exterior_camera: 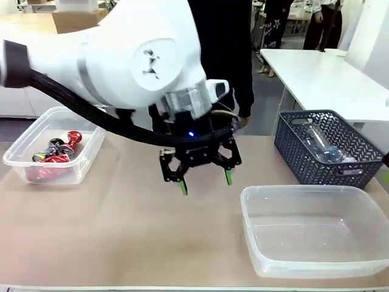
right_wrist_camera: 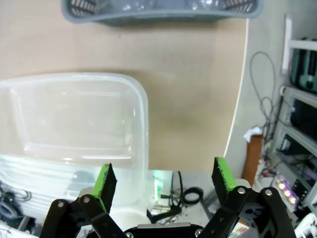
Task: Sort the waste into each basket.
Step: Pick up the Organizing box on the right side of the table and lift it.
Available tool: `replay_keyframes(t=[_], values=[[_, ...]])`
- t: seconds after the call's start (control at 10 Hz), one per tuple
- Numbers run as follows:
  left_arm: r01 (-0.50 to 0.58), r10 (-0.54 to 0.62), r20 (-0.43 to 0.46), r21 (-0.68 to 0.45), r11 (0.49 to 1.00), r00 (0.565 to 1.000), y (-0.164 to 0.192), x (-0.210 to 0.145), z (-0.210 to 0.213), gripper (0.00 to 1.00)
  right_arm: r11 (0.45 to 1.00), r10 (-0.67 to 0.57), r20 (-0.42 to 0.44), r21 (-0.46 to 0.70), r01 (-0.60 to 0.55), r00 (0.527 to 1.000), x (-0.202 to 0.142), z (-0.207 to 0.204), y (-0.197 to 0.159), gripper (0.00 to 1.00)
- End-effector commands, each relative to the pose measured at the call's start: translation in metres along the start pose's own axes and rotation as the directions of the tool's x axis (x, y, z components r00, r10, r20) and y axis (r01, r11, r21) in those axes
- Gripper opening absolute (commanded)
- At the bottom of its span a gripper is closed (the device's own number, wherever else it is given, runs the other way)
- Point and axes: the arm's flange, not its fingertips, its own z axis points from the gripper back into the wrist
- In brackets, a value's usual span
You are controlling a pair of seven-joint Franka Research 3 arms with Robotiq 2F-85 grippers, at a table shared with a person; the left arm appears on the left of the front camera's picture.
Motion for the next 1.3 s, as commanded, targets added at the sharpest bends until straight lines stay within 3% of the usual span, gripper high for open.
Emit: replay_keyframes(t=[0.0, 0.2, 0.5, 0.8, 1.2], values=[[-0.043, 0.042, 0.063, 0.018, 0.999, 0.997, -0.022, -0.011, -0.042, 1.00, 1.000, -0.004, -0.137, 0.024, 0.008, 0.991, -0.005, -0.036, 0.007, 1.00], [-0.034, 0.029, 0.067, 0.082, 0.996, 0.997, -0.049, -0.008, -0.071, 1.00, 0.995, 0.041, -0.223, 0.094, -0.020, 0.974, -0.015, -0.078, 0.009, 1.00], [-0.031, 0.019, 0.082, 0.139, 0.990, 0.996, -0.079, -0.002, -0.115, 1.00, 0.994, 0.032, -0.273, 0.107, -0.002, 0.961, -0.038, -0.109, 0.012, 1.00], [-0.077, 0.067, 0.075, 0.147, 0.986, 0.995, -0.085, 0.004, -0.142, 1.00, 0.990, 0.082, -0.323, 0.139, -0.038, 0.943, -0.050, -0.132, 0.016, 1.00], [-0.054, 0.048, 0.042, 0.141, 0.989, 0.998, -0.081, 0.005, -0.142, 1.00, 0.982, 0.138, -0.358, 0.170, -0.081, 0.924, -0.047, -0.144, 0.025, 1.00]])
